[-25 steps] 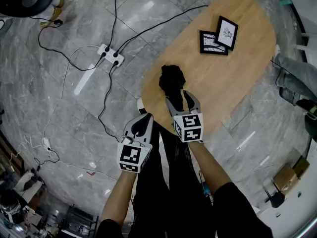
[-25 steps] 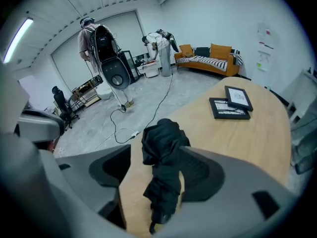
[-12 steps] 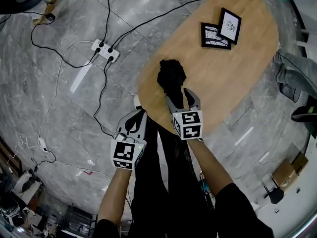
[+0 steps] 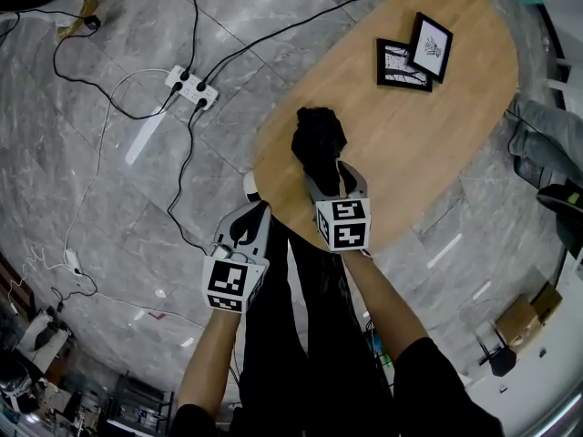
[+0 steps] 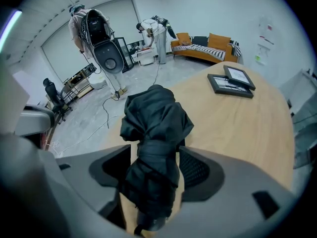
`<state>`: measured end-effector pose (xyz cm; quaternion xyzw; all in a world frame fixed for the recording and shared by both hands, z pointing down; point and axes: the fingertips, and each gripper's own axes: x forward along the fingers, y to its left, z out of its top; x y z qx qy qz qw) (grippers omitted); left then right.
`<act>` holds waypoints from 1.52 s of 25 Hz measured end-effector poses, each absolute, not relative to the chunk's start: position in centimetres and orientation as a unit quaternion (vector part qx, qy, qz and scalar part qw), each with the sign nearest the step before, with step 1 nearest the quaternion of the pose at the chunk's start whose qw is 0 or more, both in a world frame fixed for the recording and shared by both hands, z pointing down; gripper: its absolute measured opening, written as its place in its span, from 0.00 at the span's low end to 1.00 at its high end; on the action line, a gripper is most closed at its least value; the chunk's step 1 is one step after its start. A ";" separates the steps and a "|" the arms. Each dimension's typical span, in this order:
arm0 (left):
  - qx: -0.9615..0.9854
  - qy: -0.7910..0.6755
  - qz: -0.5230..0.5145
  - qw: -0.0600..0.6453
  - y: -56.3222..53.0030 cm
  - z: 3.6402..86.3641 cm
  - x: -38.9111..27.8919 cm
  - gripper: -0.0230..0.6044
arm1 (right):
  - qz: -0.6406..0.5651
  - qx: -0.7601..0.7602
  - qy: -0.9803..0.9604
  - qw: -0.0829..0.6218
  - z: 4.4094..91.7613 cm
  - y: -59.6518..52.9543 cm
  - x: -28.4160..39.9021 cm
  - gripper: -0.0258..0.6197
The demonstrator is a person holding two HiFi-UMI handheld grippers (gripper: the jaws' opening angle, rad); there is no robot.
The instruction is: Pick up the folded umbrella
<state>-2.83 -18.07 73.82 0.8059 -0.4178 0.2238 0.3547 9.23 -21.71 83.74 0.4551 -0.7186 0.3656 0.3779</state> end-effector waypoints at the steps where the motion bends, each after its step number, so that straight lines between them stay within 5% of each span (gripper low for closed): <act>1: 0.805 -0.418 0.223 0.357 -18.0 74.0 -2.7 0.06 | 0.369 0.454 -0.717 0.379 84.0 -21.7 9.3 0.50; 28: 0.791 -0.412 0.229 0.389 -16.7 76.0 -2.4 0.06 | 0.338 0.485 -0.687 0.424 86.6 -22.3 9.3 0.49; 38: 0.791 -0.411 0.233 0.388 -17.0 75.3 -2.7 0.06 | 0.346 0.472 -0.684 0.436 86.6 -22.3 9.8 0.42</act>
